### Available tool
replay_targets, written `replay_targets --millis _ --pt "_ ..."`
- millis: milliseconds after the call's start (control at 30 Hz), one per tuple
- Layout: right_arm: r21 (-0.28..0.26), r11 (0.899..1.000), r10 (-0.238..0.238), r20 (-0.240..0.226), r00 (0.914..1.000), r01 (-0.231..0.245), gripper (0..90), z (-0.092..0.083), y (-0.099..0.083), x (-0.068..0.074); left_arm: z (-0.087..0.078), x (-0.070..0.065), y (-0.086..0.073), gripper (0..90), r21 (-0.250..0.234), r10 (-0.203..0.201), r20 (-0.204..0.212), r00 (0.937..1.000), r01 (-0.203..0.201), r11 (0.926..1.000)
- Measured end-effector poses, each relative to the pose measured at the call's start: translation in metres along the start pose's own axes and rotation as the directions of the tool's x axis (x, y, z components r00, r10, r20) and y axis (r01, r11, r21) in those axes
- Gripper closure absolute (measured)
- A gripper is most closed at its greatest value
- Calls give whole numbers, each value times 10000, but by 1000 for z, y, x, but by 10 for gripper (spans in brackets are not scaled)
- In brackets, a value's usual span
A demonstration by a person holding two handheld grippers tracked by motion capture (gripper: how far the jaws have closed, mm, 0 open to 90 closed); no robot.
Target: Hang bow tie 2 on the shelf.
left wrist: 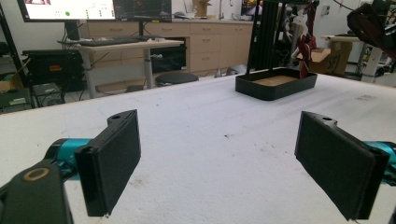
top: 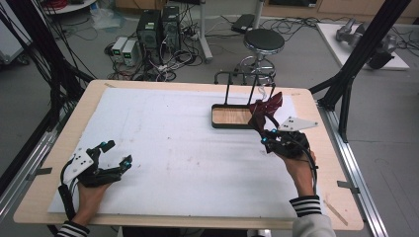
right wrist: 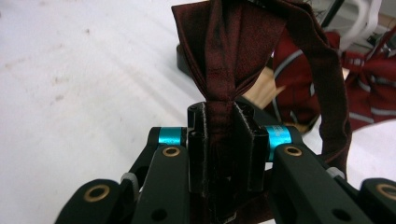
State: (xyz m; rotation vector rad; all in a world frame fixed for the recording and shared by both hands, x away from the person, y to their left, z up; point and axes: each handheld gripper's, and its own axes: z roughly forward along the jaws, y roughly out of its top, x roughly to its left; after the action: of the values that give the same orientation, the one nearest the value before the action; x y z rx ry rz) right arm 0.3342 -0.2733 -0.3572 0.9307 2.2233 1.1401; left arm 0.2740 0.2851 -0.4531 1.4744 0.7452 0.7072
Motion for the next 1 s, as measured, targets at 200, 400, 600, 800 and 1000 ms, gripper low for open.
replay_targets --millis 200,400,600,800,1000 --pt "-371 9993 21 65 10000 -19 766 8 16 1 0 0 0 147 -6 3 10 10000 -3 10000" --pt "-629 9980 35 46 10000 -32 766 15 27 2 0 0 0 148 -4 -17 23 10000 17 10000" --pt "-752 9971 147 120 9998 -137 766 22 35 1 0 0 0 148 -9 -20 25 10000 20 10000" --pt "-1023 9946 169 176 9997 -151 766 28 47 1 0 0 0 147 -5 -24 28 10000 24 10000" --pt "-1196 9926 229 196 9995 -204 766 35 60 0 0 0 0 147 -17 -20 38 10000 20 10000"
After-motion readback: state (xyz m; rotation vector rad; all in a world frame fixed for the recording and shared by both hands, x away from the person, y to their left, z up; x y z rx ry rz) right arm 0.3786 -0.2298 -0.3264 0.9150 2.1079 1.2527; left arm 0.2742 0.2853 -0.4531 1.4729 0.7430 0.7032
